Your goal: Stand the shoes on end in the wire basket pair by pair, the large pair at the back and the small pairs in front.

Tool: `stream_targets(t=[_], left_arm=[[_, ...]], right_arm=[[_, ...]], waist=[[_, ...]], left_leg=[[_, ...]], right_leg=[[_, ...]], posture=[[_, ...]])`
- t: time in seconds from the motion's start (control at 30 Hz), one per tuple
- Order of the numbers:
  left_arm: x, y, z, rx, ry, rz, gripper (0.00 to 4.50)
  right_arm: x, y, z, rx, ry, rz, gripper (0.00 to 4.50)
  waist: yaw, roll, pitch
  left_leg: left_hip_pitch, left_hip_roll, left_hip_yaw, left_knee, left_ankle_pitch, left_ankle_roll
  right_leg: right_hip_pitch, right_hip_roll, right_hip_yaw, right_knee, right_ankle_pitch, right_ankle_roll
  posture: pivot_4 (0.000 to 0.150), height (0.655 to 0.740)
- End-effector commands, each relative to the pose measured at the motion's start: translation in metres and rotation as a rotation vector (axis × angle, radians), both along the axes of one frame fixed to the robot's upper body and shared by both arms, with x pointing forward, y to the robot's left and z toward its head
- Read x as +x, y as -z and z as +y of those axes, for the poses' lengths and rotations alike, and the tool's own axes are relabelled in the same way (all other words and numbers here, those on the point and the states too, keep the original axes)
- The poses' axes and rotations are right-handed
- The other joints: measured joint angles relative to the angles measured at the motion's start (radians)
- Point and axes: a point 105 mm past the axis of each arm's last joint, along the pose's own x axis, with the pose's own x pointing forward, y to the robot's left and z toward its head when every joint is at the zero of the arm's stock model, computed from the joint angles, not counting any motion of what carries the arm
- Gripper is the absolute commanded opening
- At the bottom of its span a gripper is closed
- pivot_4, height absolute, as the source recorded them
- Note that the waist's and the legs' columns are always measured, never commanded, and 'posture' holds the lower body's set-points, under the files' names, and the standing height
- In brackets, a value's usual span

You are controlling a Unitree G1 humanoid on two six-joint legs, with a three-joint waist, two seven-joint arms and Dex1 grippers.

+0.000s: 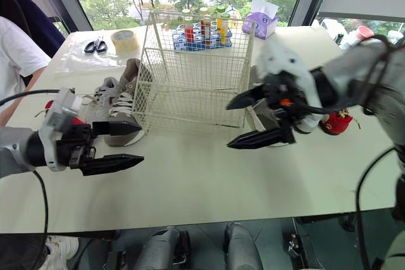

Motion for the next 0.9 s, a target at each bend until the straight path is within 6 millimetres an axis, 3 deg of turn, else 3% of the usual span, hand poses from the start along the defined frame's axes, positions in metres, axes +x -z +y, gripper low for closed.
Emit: stream_targets(t=[0.03,0.27,0.3,0.43,0.6,0.7,0.8,0.9], left_arm=[[-0.002,-0.006,-0.006,-0.023,0.006,-0.037,4.48],[-0.002,0.010,-0.014,-0.066,-0.055,-0.034,4.48],[-0.002,0.012,-0.017,-0.084,-0.060,-0.032,4.49],[-0.004,0.018,-0.026,-0.122,-0.079,-0.030,4.50],[-0.003,0.021,-0.030,-0.144,-0.115,-0.030,4.50],[-0.002,0.023,-0.029,-0.145,-0.132,-0.027,4.50],[0.004,0.022,-0.028,-0.152,-0.146,-0.027,4.50],[0.011,0.024,-0.029,-0.142,-0.150,-0.029,4.50]], right_arm=[[0.023,0.014,0.006,-0.095,0.018,-0.036,4.46],[0.061,0.055,0.020,-0.247,0.076,-0.065,4.46],[0.063,0.060,0.021,-0.265,0.086,-0.064,4.22],[0.070,0.073,0.018,-0.324,0.108,-0.075,2.64],[0.070,0.074,0.013,-0.360,0.109,-0.109,0.04],[0.074,0.066,0.006,-0.387,0.104,-0.200,0.04],[0.092,0.059,-0.010,-0.463,0.111,-0.380,0.04],[0.107,0.063,-0.017,-0.484,0.105,-0.438,0.04]], waist=[[0.000,0.000,0.000],[0.002,0.000,0.000],[0.002,0.000,0.000],[0.005,-0.001,0.000],[0.004,-0.002,-0.001],[0.004,-0.001,-0.001],[0.004,-0.001,-0.001],[0.003,-0.001,-0.001]], left_leg=[[0.000,0.000,0.000,0.000,0.001,-0.002],[0.000,0.000,0.001,0.001,0.002,-0.002],[0.000,0.000,0.001,0.001,0.002,-0.003],[0.000,0.000,0.001,0.002,0.002,-0.004],[0.001,0.000,0.000,0.002,0.003,-0.004],[0.003,0.000,0.000,0.002,0.003,-0.004],[0.003,-0.001,0.000,0.002,0.003,-0.005],[0.003,-0.001,0.000,0.002,0.003,-0.005]], right_leg=[[0.000,0.000,0.000,0.001,0.002,0.003],[0.000,0.000,0.000,0.001,0.002,0.003],[0.000,0.000,0.000,0.002,0.002,0.003],[0.000,0.000,0.000,0.005,0.002,0.003],[0.000,0.000,0.000,0.007,0.002,0.003],[0.000,0.000,0.000,0.010,0.002,0.003],[0.000,0.000,0.000,0.011,0.001,0.003],[0.000,0.000,0.000,0.011,0.001,0.003]], posture=[[0.150,0.7400],[0.150,0.7400],[0.150,0.7400],[0.150,0.7400],[0.150,0.7400],[0.150,0.7400],[0.150,0.7400],[0.150,0.7400]])
